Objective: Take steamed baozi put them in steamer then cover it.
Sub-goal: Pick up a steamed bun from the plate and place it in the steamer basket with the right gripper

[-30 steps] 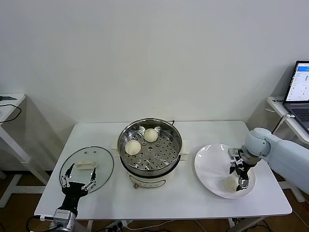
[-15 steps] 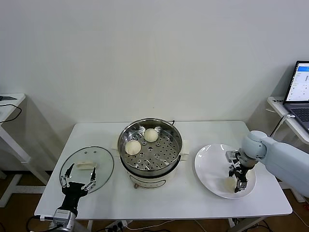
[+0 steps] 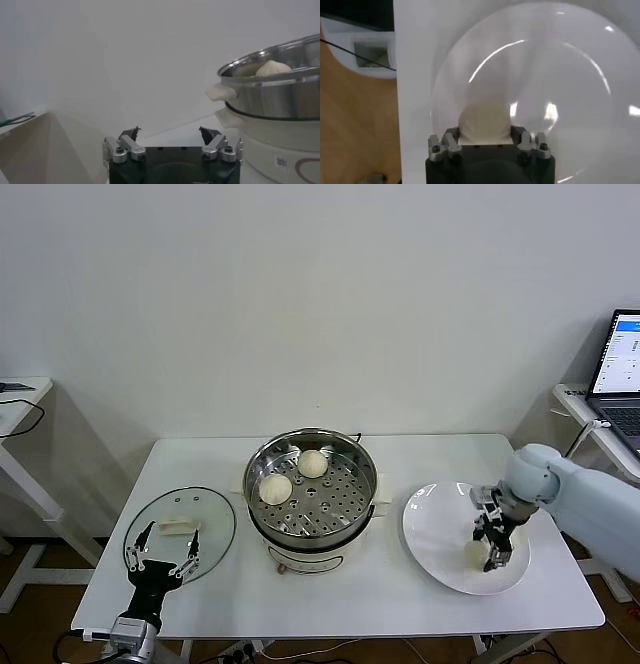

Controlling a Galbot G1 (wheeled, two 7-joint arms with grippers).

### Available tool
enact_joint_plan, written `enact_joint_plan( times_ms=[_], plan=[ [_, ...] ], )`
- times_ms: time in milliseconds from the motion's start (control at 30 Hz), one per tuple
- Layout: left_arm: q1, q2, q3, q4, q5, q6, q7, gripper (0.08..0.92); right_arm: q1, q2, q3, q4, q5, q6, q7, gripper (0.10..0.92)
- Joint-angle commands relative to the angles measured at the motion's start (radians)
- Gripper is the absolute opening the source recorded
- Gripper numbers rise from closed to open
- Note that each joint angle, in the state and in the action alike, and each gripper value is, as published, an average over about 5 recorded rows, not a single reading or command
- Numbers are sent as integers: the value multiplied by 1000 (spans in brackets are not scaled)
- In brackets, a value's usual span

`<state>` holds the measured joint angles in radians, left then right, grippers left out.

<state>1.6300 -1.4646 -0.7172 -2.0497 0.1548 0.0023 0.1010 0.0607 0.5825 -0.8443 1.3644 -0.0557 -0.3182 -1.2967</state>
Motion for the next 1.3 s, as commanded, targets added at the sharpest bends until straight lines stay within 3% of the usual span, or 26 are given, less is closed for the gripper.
enact_joint_plan(
  times_ms=[33,333,600,933,1300],
  plan=[
    [3,4,-4,-5,0,1,1,823,480,50,-243,24,180,42,-6,670],
    [-2,5,-7,-1,-2,1,4,823,733,228,-378,83,208,236,5,670],
    [-10,9,-11,5,-7,4,5,823,755,439,-419,62,57,590,48,670],
    [-17,19,-26,19,-25,4,12,823,682,628,-462,-14,-42,826,168,670],
    [-29,25,-36,39,-33,3,15,823,630,660,-500,48,-29,875,175,670]
  ],
)
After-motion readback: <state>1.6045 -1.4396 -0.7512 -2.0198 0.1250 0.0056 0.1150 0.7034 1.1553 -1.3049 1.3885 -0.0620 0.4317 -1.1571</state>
